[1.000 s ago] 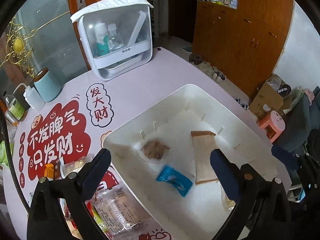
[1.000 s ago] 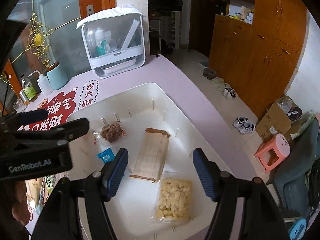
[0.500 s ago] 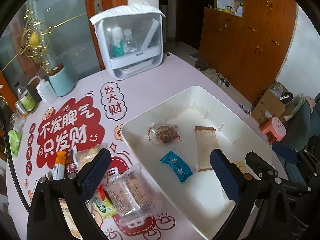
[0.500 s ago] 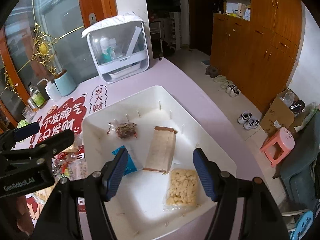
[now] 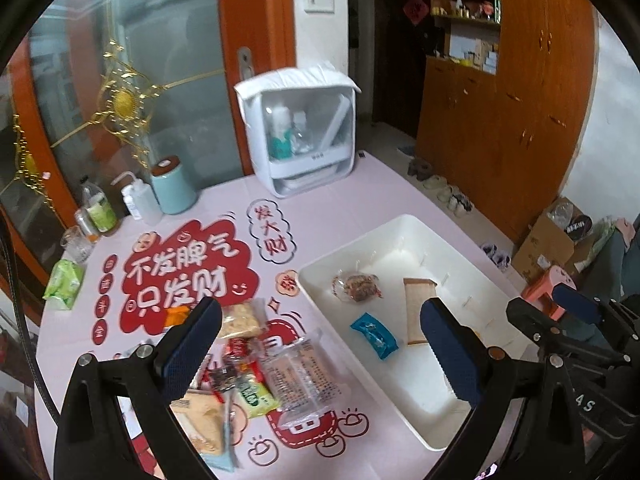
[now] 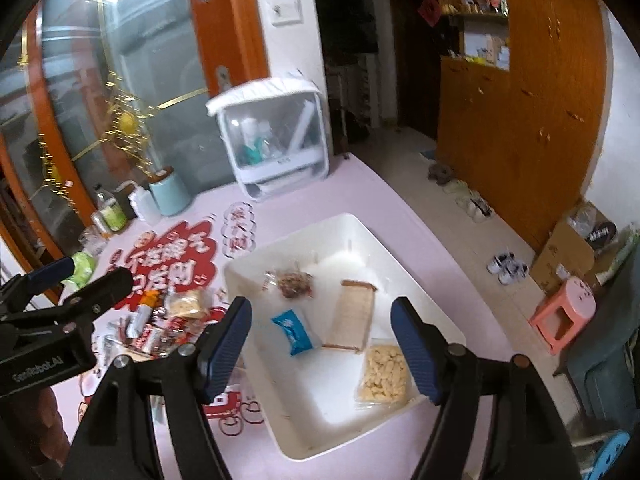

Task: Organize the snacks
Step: 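Move both tools back over the snack pile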

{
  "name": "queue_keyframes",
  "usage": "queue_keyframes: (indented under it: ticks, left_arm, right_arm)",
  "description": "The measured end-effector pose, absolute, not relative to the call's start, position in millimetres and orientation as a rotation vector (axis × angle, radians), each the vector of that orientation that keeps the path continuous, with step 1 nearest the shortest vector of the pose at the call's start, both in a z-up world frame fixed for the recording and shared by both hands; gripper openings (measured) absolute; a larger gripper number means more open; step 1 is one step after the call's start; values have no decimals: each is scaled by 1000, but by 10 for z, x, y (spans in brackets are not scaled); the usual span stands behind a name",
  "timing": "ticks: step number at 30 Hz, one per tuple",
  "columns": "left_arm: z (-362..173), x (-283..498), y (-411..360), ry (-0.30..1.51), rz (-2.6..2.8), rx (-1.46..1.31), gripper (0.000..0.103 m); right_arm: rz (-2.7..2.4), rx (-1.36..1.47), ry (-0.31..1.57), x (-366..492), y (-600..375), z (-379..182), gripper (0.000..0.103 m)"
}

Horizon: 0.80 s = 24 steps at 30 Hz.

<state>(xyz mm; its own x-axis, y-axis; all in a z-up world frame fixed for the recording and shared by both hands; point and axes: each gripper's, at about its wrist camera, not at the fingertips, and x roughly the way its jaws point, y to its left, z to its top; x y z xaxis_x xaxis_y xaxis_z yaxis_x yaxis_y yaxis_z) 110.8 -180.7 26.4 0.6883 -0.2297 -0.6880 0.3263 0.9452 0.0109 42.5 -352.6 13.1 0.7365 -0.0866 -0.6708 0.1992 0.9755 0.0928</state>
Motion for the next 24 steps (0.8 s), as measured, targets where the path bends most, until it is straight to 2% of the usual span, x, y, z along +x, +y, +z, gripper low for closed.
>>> queue_keyframes:
  ticks: [12, 24]
  left_arm:
    - [528, 640, -967, 691, -173, 119, 99]
    - [485, 355, 485, 655, 64, 131, 99]
  right_arm:
    - [-88, -29, 538, 184, -2843, 488, 73]
    - [131, -31, 652, 369, -1855, 296, 73]
